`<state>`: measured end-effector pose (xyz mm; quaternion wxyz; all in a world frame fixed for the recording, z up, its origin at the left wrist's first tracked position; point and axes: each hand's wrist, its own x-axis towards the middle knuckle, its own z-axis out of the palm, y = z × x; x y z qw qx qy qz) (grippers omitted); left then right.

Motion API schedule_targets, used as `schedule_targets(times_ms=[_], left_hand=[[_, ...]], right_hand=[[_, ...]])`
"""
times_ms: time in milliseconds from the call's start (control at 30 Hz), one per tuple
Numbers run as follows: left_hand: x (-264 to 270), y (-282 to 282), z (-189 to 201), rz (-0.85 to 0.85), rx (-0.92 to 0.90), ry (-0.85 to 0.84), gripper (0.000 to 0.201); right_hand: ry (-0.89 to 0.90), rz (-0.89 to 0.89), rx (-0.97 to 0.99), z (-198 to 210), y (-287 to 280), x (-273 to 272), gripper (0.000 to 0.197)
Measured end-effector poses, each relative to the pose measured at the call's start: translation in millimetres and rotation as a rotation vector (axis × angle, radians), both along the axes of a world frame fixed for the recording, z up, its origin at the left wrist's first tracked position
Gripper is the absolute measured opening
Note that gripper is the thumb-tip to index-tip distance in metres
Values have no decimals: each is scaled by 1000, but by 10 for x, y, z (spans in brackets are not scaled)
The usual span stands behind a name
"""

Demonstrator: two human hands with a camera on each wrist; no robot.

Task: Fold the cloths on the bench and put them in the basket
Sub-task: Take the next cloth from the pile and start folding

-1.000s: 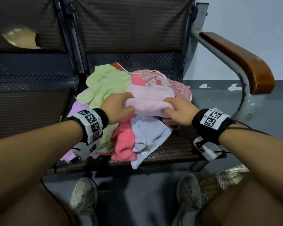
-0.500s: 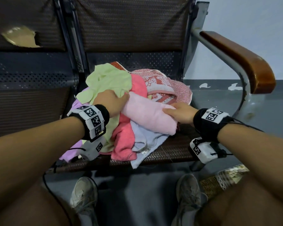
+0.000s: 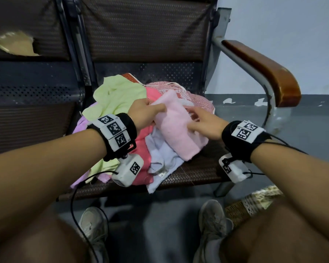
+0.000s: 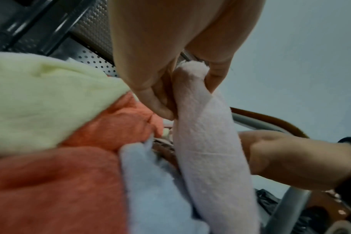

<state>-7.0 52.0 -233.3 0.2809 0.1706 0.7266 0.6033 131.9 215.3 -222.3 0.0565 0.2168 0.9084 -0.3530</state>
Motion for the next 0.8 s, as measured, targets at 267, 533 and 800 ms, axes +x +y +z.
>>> schedule_targets(times_ms=[267,533,800], left_hand=[[380,-48,404,-113,290,-26,28],[818,45,366,-470,38,-49,50],[1732,1238,195,-644,-115,-188,39]], right_hand=[[323,-140,-416,396,-284,162,18],[476,-410,-730,619,-85,582,38],[549,-790,-702,444,899,1933,40]])
